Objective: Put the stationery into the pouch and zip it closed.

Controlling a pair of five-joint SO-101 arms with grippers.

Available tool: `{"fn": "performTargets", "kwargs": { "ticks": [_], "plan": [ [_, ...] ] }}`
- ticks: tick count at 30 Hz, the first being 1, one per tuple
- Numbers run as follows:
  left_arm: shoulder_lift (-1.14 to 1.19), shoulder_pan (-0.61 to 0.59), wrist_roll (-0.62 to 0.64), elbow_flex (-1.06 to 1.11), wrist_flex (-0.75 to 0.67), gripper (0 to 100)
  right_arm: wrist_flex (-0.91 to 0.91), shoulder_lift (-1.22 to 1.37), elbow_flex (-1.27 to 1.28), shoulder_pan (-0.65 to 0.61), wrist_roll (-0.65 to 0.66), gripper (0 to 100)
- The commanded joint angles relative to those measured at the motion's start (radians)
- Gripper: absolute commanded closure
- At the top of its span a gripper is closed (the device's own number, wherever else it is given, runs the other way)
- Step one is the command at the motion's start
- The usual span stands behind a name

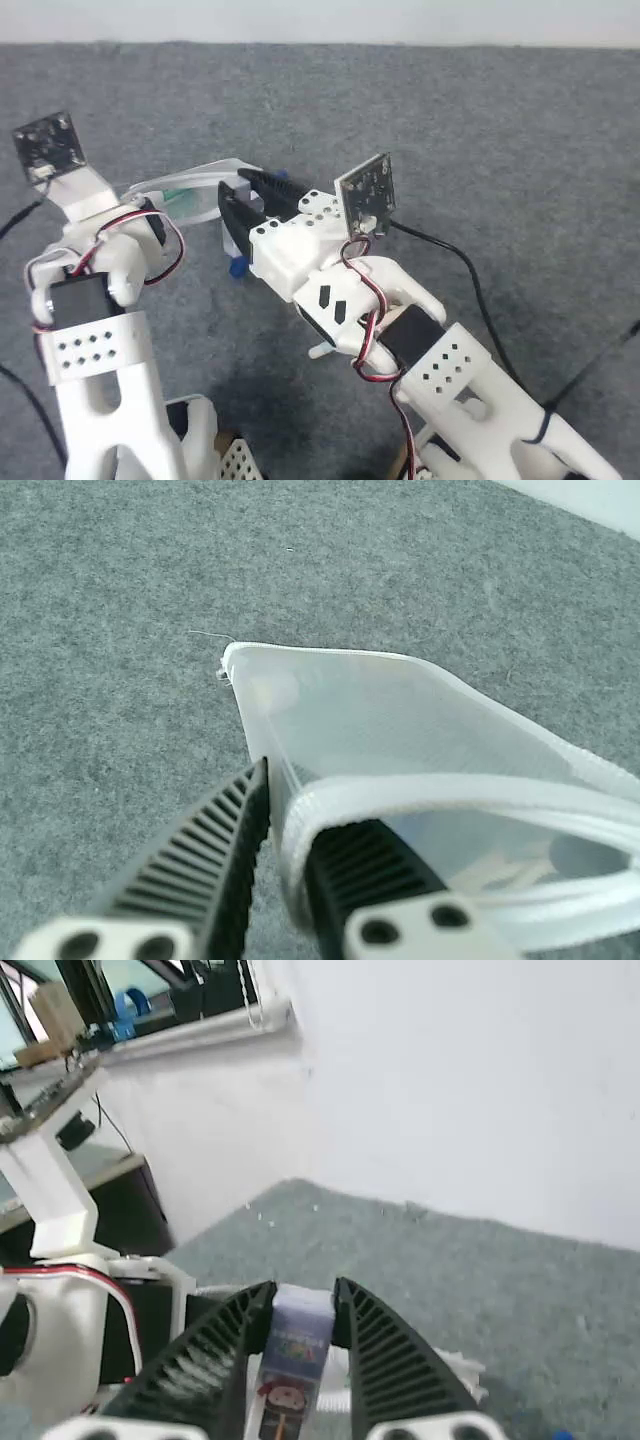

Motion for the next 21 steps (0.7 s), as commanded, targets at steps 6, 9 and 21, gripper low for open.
{"fn": "performTargets", "kwargs": {
  "ticks": [6,9,21],
  "plan": [
    [-0.005,0.009,-0.011,-0.004,-0.002,99,-0.280,-0.008,0.038,0.016,-0.008,99.2],
    [-0.005,0.009,-0.011,-0.004,-0.002,99,-0.363,0.048,0.038,0.016,-0.008,99.2],
    [-0.005,0.006,-0.011,-0.004,-0.002,99,-0.765,0.390,0.040,0.079,-0.008,99.2]
  ]
}}
